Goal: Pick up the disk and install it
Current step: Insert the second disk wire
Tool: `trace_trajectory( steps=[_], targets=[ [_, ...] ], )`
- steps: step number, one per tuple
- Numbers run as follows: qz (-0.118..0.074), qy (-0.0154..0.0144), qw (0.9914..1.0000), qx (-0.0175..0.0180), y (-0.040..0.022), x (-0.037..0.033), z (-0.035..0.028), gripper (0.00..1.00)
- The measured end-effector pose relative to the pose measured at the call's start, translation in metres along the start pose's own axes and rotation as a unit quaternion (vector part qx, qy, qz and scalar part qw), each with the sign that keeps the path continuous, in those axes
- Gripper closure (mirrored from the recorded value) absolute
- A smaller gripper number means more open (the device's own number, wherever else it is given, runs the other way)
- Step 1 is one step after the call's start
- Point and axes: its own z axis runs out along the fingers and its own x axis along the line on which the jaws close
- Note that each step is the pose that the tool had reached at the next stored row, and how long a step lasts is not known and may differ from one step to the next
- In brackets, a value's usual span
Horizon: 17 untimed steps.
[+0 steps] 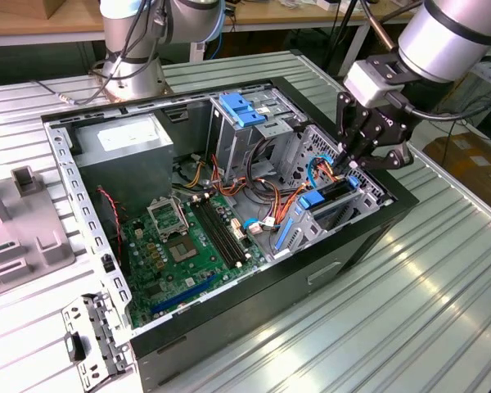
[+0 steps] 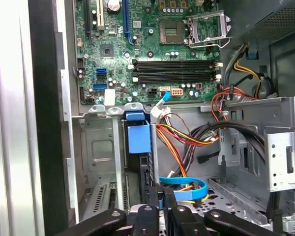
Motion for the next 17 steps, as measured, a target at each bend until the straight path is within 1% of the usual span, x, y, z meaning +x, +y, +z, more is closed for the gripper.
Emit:
trace_trajectory(
  steps=[2, 3, 13, 17],
  targets=[
    [0.0, -0.0001, 1.0, 0.0, 0.0018, 0.0024, 0.0012, 0.84],
    [0.0, 0.0, 1.0, 0.0, 0.0031, 0.0031, 0.0029, 0.84],
    [-0.001, 0.0, 1.0, -0.0001, 0.0037, 0.007, 0.0151, 0.84],
    [-0.001, 0.0, 1.0, -0.0001, 0.0044, 0.0085, 0.0189, 0.84]
  ],
)
